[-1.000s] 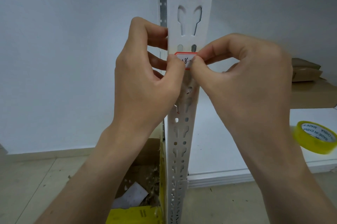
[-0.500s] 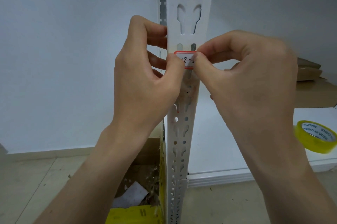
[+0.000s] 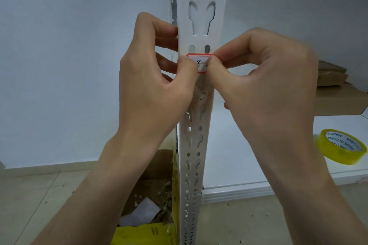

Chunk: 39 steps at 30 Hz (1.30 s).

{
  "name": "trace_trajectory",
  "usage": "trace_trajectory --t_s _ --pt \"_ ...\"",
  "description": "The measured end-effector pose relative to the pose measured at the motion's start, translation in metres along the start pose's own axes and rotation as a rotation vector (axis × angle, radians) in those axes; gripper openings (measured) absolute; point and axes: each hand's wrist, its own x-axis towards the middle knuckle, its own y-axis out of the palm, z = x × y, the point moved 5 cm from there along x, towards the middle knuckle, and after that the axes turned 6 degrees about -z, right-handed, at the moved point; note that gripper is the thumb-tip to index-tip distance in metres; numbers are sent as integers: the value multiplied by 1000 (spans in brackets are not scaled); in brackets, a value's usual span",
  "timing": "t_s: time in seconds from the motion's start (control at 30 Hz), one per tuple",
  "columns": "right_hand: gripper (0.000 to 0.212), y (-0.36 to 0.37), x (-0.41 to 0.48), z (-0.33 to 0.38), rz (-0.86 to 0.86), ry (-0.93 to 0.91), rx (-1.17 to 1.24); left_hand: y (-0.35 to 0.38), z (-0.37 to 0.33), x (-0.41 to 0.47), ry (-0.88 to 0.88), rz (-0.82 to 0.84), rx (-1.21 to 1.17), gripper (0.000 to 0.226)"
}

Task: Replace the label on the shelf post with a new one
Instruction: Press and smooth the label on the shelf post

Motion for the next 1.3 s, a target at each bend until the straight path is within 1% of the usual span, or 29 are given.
trace_trajectory --t_s 0.23,0.43,0.8,0.97,1.3 --pt "4 0 0 -3 -12 -7 43 0 1 -1 0 6 9 28" --pt "9 2 0 -1 11 -10 -8 -1 3 0 5 -3 5 25" --pt "8 3 2 0 41 -9 -66 0 2 -1 -8 -5 5 23" --pt "6 -2 2 0 11 1 1 0 1 0 1 -4 18 26" --pt "6 -1 2 1 -2 13 -37 0 0 0 4 -3 17 27"
